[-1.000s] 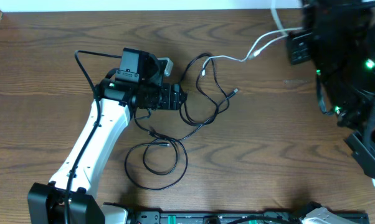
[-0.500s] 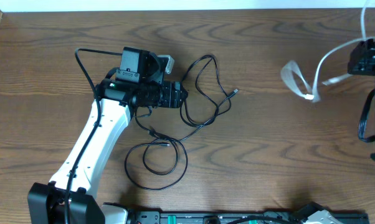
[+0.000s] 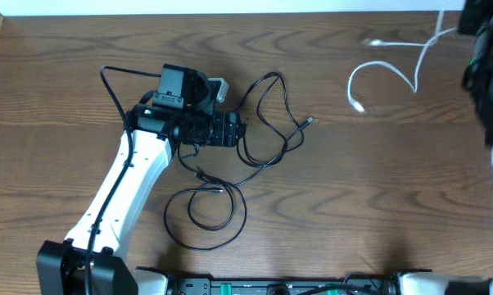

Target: Untangle cables

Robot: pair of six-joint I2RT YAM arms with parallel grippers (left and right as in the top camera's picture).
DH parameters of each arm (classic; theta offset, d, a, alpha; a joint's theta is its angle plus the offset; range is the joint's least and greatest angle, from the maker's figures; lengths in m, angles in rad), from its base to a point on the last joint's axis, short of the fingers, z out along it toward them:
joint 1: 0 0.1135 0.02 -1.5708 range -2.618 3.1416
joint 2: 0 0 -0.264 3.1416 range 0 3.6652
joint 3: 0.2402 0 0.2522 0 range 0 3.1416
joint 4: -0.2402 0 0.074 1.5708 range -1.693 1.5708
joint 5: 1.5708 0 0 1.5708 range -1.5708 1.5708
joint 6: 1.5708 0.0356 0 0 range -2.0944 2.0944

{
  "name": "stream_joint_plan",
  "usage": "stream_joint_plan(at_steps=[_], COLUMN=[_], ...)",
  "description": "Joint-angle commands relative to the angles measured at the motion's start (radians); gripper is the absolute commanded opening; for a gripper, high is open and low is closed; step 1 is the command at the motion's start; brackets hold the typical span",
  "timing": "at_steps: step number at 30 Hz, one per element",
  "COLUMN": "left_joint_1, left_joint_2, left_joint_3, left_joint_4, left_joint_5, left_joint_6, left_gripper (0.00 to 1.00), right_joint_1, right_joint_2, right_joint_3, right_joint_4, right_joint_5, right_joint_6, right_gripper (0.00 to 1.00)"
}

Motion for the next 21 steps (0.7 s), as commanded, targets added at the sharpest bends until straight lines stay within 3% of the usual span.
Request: stream_joint_plan(at_steps=[1,10,21], left_joint_1=[-0.002,-0.002,-0.002], left_joint_2=[0.002,0.002,0.002], left_joint_3=[-0.001,-0.001,-0.001], left_joint_4=[-0.008,-0.009,-0.051], left_joint_5=[0.006,0.006,0.006], left_joint_6=[0.01,0.01,0.01], left_gripper=[0.72,0.72,0.72], right_joint_1=[-0.194,-0.575,-0.847], right_joint_2=[0.063,0.208,0.38], right_joint_3=[0.008,0.008,0.008], right_joint_4=[-0.003,0.008,-0.02], right_joint_5=[-0.166,-0.301,-0.439], right_joint_6=[0.029,0.018,0.056], right_gripper=[0.01,0.01,0.01])
